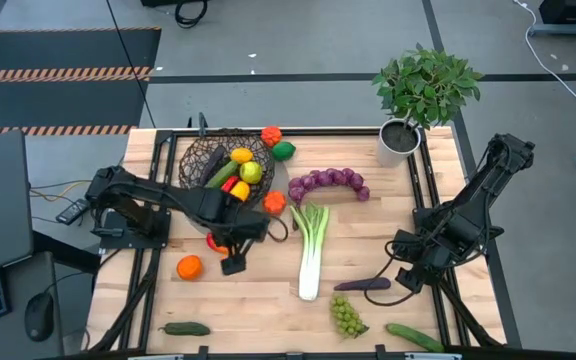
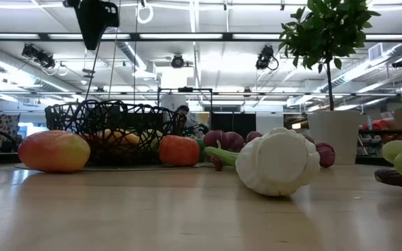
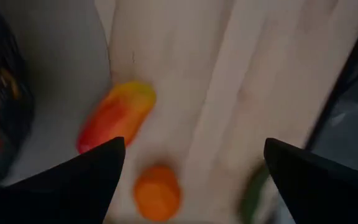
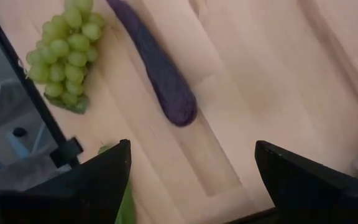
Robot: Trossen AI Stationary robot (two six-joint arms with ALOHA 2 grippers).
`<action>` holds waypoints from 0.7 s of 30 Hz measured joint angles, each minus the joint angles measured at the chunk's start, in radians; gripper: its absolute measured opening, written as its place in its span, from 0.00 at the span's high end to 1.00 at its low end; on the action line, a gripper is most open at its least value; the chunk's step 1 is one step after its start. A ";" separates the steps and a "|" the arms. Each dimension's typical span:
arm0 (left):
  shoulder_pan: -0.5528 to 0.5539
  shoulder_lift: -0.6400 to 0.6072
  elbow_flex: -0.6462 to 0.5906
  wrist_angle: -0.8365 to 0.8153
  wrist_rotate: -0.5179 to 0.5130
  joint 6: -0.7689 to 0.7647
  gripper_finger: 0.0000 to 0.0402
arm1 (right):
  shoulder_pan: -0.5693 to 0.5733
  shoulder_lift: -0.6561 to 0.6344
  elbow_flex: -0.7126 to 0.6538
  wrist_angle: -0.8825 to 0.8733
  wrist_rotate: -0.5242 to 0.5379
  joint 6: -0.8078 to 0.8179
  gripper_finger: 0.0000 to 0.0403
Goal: Build produce basket
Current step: Put the orange mango into the wire basket
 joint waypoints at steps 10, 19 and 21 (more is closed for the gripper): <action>-0.031 0.013 -0.135 0.005 -0.081 0.422 0.03 | 0.001 0.001 0.000 -0.008 0.088 0.090 0.14; -0.031 0.013 -0.263 0.010 -0.164 0.502 0.03 | 0.002 0.001 0.000 -0.010 0.125 0.121 0.14; -0.031 0.012 -0.275 0.030 -0.181 0.502 0.03 | 0.002 0.001 0.000 -0.010 0.140 0.121 0.14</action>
